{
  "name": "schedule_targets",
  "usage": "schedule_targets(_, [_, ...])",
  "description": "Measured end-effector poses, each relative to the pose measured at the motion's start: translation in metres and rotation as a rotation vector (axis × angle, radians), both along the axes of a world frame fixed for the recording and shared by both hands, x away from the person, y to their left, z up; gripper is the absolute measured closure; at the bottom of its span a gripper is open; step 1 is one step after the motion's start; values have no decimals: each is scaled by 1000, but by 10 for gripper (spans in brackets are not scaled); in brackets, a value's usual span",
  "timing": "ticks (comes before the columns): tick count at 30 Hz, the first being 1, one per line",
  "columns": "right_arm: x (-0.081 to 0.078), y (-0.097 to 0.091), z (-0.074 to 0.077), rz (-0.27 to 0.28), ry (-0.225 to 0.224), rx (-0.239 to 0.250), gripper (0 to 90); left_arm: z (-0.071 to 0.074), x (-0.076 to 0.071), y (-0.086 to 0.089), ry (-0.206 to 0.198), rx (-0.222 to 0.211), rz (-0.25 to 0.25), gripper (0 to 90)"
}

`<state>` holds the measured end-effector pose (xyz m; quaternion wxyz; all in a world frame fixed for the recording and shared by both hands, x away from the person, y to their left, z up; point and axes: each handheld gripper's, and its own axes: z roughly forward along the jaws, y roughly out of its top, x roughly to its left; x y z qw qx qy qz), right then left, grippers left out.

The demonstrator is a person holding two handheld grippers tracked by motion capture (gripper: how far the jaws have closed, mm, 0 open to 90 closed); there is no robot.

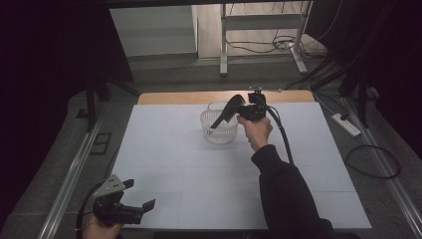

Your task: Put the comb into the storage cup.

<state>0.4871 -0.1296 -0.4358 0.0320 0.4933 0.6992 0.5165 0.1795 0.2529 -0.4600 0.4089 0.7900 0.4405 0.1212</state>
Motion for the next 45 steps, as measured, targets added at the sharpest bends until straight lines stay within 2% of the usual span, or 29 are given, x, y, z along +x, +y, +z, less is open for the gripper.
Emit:
schedule_targets(7, [2, -5, -7, -10, 24, 36, 852, 0, 0, 0, 3, -1, 1, 0])
schedule_targets(12, [2, -9, -11, -24, 30, 32, 833, 0, 1, 0, 5, -3, 0, 0])
schedule_targets(28, [1, -14, -14, -47, 10, -76, 758, 0, 1, 1, 7, -8, -2, 0])
schedule_targets(39, [-2, -15, -13, -69, -39, -177, 686, 0, 1, 1, 9, -13, -5, 0])
schedule_targets(45, [-2, -15, -16, -68, -41, -215, 637, -1, 1, 1, 10, -16, -5, 0])
